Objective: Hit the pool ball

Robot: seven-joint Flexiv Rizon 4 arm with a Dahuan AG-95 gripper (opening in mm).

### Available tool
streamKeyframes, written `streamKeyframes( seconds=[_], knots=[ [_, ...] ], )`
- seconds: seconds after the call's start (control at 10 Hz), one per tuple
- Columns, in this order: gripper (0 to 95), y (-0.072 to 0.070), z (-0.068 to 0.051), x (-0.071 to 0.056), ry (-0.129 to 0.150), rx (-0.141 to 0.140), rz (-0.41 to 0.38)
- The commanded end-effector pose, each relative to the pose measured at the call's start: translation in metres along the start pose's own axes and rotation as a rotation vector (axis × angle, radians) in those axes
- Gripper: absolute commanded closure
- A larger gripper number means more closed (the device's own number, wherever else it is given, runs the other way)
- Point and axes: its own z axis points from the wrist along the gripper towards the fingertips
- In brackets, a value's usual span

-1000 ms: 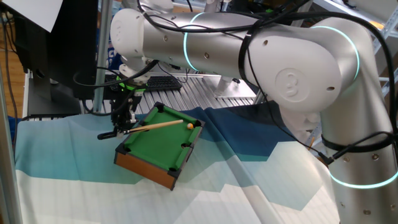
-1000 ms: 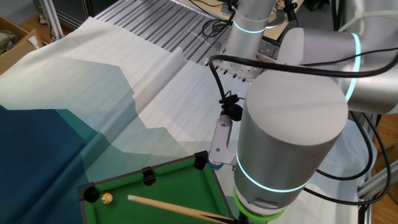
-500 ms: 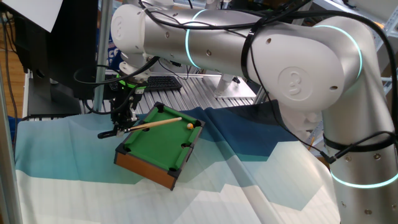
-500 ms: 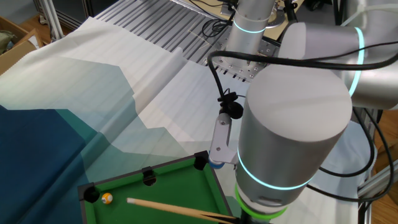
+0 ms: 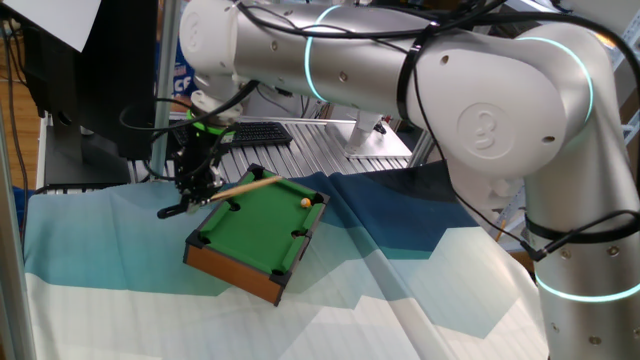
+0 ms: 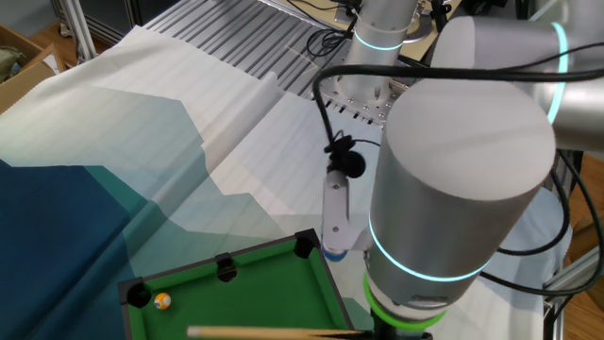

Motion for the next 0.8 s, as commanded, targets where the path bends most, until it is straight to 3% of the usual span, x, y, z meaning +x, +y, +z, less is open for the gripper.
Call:
streamKeyframes(
  seconds=[0.1,0.2,0.3,0.4,0.8],
  knots=[
    [95.0,0.004,-0.020,0.005,0.040,0.049,-0.244],
    [95.0,0.000,-0.025,0.005,0.026,0.042,-0.314],
    [95.0,-0.001,-0.026,0.005,0.022,0.040,-0.325],
    [95.0,-0.003,-0.028,0.005,0.005,0.055,-0.368],
    [95.0,-0.002,-0.032,0.007,0.005,0.051,-0.381]
  ],
)
